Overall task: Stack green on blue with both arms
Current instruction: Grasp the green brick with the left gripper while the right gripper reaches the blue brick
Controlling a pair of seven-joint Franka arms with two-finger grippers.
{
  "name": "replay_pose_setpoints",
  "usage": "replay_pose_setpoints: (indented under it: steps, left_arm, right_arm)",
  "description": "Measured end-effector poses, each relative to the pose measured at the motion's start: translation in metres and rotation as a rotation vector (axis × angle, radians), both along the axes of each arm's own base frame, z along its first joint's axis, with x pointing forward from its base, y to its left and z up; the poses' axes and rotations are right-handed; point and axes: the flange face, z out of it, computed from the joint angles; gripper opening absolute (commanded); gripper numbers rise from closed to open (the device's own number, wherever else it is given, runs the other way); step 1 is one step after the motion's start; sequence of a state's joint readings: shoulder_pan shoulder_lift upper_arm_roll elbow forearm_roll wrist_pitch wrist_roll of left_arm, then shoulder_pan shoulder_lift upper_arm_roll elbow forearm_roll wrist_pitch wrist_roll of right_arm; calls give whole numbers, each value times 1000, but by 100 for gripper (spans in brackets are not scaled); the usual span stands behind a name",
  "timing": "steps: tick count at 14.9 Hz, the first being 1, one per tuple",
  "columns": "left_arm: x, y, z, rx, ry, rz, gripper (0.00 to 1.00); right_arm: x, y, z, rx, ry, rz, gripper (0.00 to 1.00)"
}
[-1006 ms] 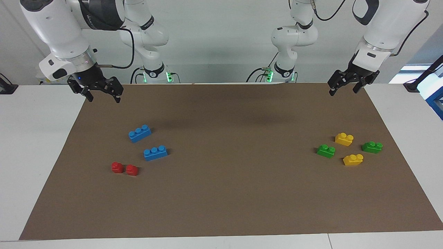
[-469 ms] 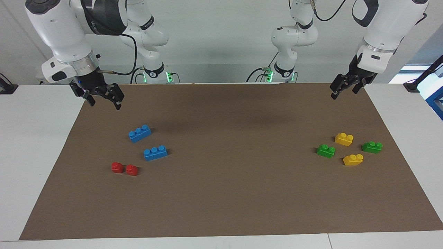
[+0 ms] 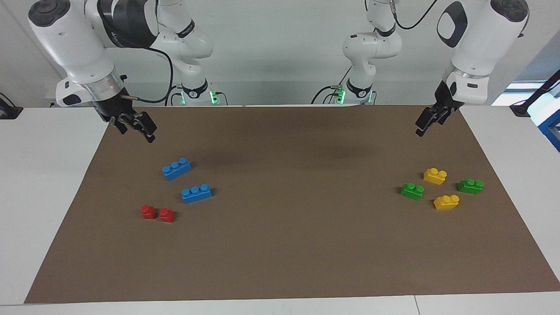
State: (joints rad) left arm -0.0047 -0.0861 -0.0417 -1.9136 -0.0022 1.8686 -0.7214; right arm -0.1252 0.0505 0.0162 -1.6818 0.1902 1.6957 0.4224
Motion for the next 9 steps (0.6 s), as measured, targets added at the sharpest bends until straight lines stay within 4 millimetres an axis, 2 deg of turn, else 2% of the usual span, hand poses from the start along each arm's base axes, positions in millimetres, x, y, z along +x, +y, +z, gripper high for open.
replay_pose_setpoints:
  steps: [4,9]
  left_arm:
    - [13,11,-56,-4,28,121,100]
    - [35,34,-109,-12,27,302,100]
  right_arm:
    - [15,-11,-36,127,49,-98,99]
    - [27,-12,-64,279,118,-252,99]
